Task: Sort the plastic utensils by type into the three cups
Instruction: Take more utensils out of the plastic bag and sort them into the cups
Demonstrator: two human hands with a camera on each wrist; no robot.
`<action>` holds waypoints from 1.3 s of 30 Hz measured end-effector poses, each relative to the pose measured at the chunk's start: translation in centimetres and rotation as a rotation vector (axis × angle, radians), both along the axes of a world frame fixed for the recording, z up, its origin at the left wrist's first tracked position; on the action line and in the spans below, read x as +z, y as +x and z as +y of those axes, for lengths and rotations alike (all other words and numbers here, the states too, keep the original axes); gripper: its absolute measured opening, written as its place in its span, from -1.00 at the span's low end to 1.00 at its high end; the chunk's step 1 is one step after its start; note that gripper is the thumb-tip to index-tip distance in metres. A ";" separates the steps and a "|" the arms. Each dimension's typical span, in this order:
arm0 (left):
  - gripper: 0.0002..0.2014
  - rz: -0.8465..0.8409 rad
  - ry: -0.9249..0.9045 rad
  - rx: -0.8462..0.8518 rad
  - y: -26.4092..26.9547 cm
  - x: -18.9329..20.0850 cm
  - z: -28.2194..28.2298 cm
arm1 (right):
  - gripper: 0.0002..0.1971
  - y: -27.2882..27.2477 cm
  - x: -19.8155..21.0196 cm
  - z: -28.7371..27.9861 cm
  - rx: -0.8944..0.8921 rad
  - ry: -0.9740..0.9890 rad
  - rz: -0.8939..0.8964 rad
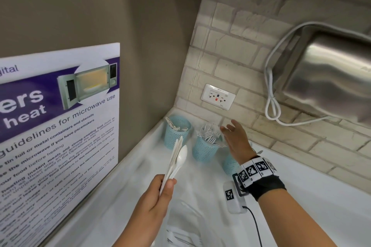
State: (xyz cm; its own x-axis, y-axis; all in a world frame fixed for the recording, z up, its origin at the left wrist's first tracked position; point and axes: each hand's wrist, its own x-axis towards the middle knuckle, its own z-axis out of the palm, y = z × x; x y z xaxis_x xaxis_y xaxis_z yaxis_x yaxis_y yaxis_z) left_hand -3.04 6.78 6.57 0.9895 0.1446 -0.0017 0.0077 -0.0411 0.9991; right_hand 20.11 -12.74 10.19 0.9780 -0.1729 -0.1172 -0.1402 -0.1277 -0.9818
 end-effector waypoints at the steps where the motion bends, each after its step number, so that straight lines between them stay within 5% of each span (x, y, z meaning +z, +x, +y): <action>1: -0.63 0.005 -0.036 0.004 -0.1 0.2 -0.1 | -0.39 -0.7 0.5 0.2 -0.003 -0.023 -0.021; 5: -0.68 0.076 -0.223 0.005 -0.1 0.8 -0.3 | -0.64 -4.6 1.7 1.6 0.029 -0.047 -0.124; 9: -0.77 0.079 -0.193 -0.005 -0.3 0.5 -0.4 | -0.87 -10.0 1.9 3.3 0.272 0.026 -0.098; 15: -0.85 0.020 -0.097 -0.047 -0.6 0.4 -0.6 | -0.76 -16.6 1.3 4.9 0.623 -0.031 0.032; 23: -0.82 -0.023 0.036 -0.094 -1.1 0.6 -1.1 | -0.83 -18.0 1.1 4.7 0.479 0.226 0.203; 34: -0.79 -0.031 0.110 -0.144 -1.3 0.0 -1.6 | -0.71 -17.8 1.7 2.9 0.372 0.247 0.117; 39: -0.79 -0.003 0.071 -0.152 -1.3 -0.1 -1.6 | -0.87 -16.3 2.0 1.0 0.237 0.351 0.076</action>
State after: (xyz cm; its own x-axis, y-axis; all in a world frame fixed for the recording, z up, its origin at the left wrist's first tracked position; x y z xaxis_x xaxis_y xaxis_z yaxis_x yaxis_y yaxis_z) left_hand -4.34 5.15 6.47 1.0000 -0.0073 0.0066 -0.0073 -0.1123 0.9936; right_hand 3.78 -11.77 12.23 0.9722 0.1189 -0.2018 -0.2205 0.1746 -0.9596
